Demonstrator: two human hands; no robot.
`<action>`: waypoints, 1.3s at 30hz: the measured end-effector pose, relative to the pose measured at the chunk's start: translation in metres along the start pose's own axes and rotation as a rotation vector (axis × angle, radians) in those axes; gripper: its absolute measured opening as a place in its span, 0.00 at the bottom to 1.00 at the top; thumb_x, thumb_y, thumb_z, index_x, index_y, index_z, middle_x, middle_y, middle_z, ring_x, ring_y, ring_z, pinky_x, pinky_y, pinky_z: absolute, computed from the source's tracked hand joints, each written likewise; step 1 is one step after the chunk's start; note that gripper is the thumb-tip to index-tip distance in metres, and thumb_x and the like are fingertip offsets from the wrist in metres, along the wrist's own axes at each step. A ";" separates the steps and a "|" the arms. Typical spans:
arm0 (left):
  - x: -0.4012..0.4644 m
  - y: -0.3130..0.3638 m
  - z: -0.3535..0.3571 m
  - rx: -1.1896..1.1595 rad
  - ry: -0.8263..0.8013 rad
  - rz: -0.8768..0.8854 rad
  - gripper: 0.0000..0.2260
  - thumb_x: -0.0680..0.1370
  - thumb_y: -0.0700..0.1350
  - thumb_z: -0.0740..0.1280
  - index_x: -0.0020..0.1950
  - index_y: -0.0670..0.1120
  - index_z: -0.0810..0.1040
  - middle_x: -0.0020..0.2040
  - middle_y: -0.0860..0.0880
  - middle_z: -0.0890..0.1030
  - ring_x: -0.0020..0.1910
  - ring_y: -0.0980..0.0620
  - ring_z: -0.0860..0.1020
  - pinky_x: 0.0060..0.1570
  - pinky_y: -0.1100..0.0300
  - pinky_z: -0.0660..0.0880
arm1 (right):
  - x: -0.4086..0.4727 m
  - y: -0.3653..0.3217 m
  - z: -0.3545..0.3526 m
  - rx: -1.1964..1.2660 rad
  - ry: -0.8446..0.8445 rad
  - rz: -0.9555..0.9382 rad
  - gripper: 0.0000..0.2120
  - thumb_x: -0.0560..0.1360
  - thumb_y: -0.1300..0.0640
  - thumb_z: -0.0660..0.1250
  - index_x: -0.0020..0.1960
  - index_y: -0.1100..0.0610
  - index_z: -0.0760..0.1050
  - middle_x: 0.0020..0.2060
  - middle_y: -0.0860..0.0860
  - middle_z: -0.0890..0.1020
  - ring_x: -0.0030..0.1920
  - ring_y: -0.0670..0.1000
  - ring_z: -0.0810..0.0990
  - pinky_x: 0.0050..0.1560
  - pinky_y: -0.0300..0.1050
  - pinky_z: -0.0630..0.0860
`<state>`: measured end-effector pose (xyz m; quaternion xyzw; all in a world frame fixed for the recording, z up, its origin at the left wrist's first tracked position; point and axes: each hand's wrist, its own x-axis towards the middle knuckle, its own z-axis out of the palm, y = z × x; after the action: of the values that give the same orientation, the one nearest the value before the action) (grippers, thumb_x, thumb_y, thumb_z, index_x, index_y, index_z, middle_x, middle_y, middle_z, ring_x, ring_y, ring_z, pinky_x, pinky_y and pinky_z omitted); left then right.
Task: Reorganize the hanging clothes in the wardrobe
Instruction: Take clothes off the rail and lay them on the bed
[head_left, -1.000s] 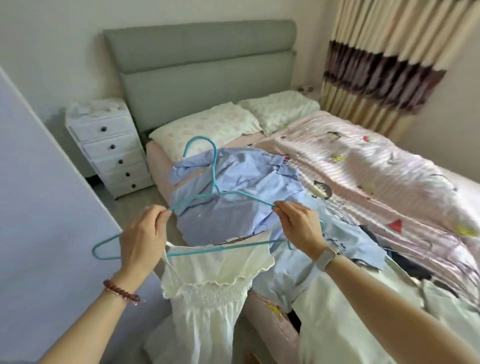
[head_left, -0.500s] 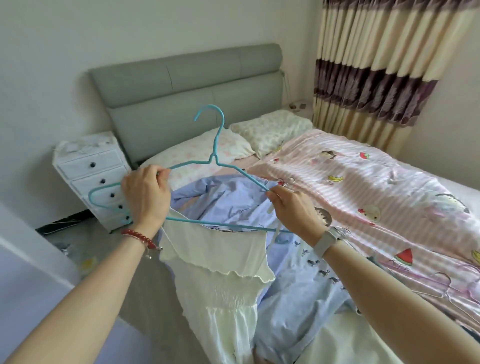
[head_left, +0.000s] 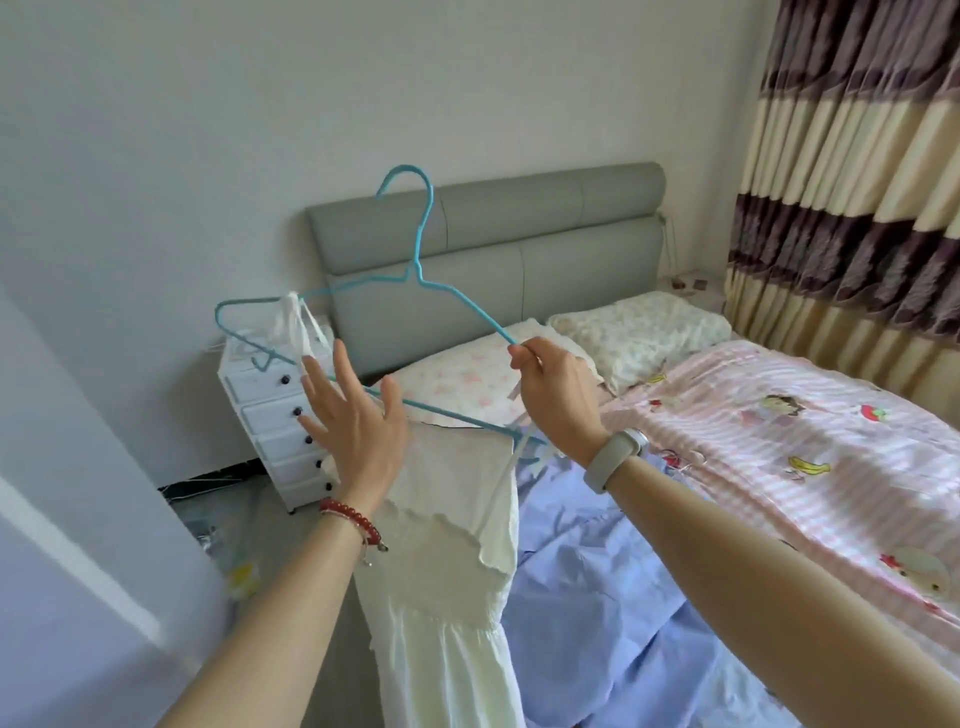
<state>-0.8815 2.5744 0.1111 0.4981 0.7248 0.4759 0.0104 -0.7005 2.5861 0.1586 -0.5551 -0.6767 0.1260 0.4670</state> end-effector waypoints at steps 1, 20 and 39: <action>0.009 -0.001 0.001 -0.012 -0.002 -0.014 0.27 0.79 0.49 0.56 0.75 0.52 0.49 0.76 0.42 0.46 0.75 0.43 0.46 0.69 0.38 0.43 | 0.015 -0.009 0.009 0.023 0.017 0.010 0.14 0.79 0.53 0.58 0.43 0.60 0.77 0.38 0.59 0.81 0.42 0.62 0.76 0.43 0.52 0.70; 0.202 0.089 0.217 0.092 -0.262 0.182 0.25 0.80 0.50 0.54 0.76 0.51 0.49 0.77 0.46 0.48 0.75 0.47 0.46 0.71 0.45 0.45 | 0.298 0.149 0.006 0.310 0.544 0.380 0.15 0.79 0.55 0.56 0.48 0.64 0.78 0.41 0.58 0.79 0.44 0.54 0.74 0.41 0.38 0.63; 0.106 -0.119 0.524 0.508 -0.988 -0.021 0.25 0.81 0.53 0.50 0.75 0.55 0.43 0.77 0.49 0.42 0.75 0.45 0.41 0.71 0.42 0.44 | 0.247 0.509 0.231 -0.144 -0.175 0.601 0.12 0.77 0.65 0.54 0.51 0.69 0.74 0.48 0.67 0.78 0.50 0.66 0.75 0.44 0.51 0.67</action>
<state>-0.7630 3.0022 -0.2101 0.6417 0.7305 -0.0041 0.2336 -0.5434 3.0605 -0.1939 -0.7489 -0.5272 0.2573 0.3082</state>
